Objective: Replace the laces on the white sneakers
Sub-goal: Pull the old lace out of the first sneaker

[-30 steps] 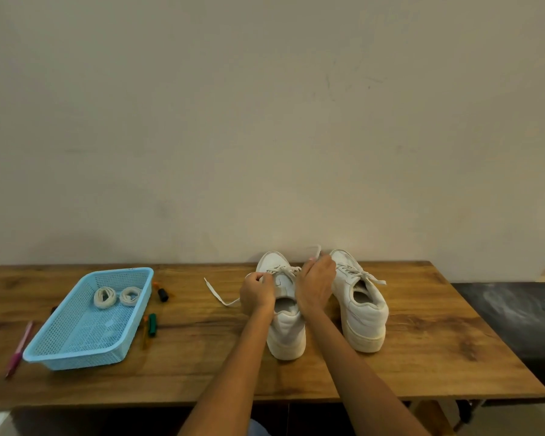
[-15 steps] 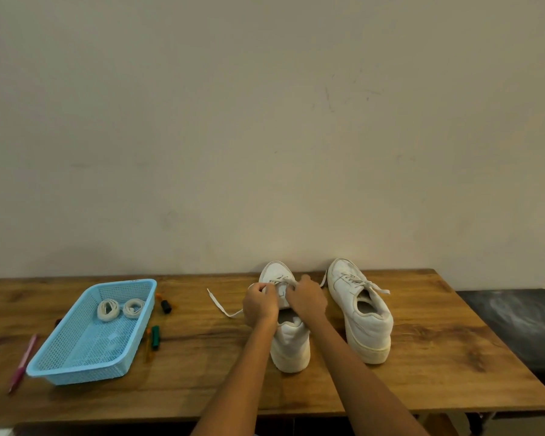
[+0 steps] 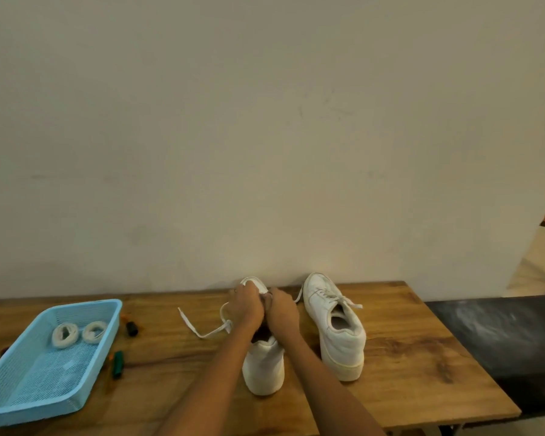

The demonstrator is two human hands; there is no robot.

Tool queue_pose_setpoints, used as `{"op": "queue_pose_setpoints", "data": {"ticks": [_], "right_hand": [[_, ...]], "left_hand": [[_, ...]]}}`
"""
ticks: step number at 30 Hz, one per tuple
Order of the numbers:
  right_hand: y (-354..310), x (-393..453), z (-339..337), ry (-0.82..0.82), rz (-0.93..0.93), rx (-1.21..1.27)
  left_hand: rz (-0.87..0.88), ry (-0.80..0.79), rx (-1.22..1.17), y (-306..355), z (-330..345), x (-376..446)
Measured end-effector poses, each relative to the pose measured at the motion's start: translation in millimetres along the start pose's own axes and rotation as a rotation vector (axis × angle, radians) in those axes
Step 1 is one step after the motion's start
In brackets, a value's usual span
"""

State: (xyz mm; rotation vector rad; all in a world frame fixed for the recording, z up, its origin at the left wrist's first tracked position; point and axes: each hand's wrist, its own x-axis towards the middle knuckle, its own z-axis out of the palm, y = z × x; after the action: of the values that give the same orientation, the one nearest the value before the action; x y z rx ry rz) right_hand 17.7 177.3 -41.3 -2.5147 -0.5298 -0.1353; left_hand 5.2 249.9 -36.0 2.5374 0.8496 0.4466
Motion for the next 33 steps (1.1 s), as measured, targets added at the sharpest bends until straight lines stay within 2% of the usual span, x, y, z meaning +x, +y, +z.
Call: {"op": "queue_pose_setpoints", "data": {"ticks": [6, 15, 24, 29, 33], "right_hand": [[1.4, -0.2, 2.2, 0.054, 0.103, 0.060], [5.3, 0.3, -3.4, 0.011, 0.091, 0.038], [6.7, -0.8, -3.3, 0.044, 0.075, 0.038], [7.6, -1.4, 0.7, 0.085, 0.095, 0.081], [8.0, -1.1, 1.5, 0.077, 0.105, 0.088]], "left_hand": [[0.124, 0.117, 0.059, -12.3, 16.4, -1.0], [0.009, 0.114, 0.199, -13.5, 19.3, 8.6], [0.002, 0.084, 0.134, -9.9, 18.8, 9.3], [-0.137, 0.017, -0.134, -19.4, 20.4, 16.1], [-0.109, 0.030, -0.150, -16.3, 15.3, 10.1]]}}
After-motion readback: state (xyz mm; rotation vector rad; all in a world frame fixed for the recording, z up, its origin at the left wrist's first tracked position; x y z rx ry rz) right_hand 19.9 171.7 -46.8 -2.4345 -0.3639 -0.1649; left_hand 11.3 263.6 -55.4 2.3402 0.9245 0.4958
